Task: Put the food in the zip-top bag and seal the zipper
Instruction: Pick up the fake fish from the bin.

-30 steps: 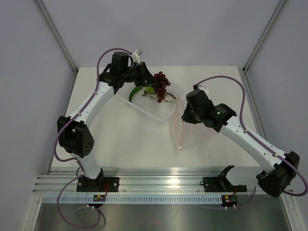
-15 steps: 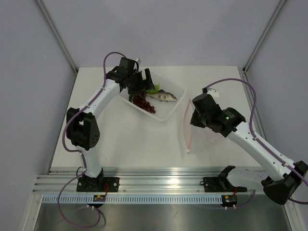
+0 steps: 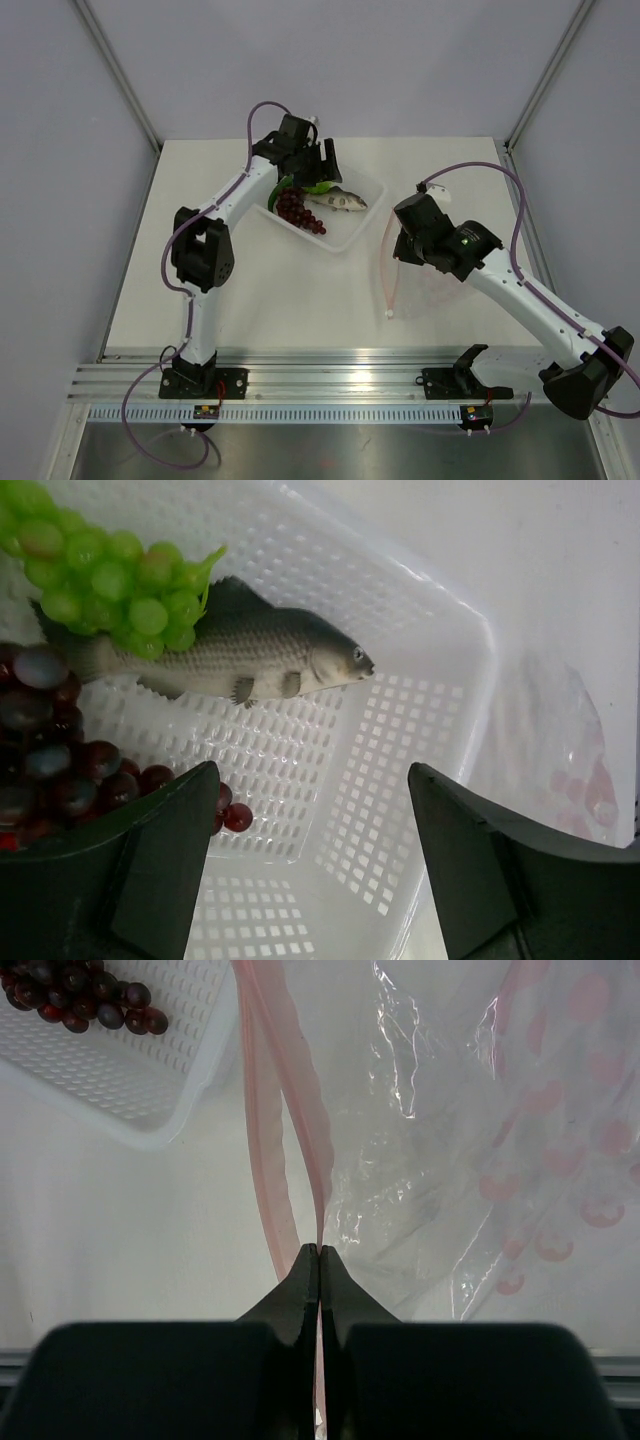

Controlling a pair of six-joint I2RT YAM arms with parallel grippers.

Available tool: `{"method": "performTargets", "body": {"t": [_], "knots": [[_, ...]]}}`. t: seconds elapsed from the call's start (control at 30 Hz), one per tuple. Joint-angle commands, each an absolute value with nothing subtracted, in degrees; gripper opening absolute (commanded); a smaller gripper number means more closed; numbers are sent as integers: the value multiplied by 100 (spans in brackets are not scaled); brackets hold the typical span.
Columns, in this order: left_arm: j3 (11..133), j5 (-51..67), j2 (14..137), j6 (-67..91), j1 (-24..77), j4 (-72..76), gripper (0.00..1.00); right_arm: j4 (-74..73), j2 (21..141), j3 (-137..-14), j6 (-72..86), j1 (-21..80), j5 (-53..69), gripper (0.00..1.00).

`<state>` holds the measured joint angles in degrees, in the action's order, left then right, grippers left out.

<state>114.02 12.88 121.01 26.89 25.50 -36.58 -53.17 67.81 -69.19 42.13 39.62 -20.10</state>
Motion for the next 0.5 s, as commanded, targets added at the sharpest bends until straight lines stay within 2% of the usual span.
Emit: {"method": "performTargets", "body": {"t": [0.0, 0.2, 0.47], "knots": [[11365, 757, 12304, 4309, 2558, -3551, 82, -5326, 6811, -7066, 4140, 3937, -2232, 0], [11197, 194, 12392, 5526, 2812, -3296, 84, -5335, 6891, -7128, 4131, 3938, -2153, 0], [11529, 26, 12937, 6371, 2830, -3330, 76, -5317, 6926, -7128, 4192, 3937, -1969, 0]]}}
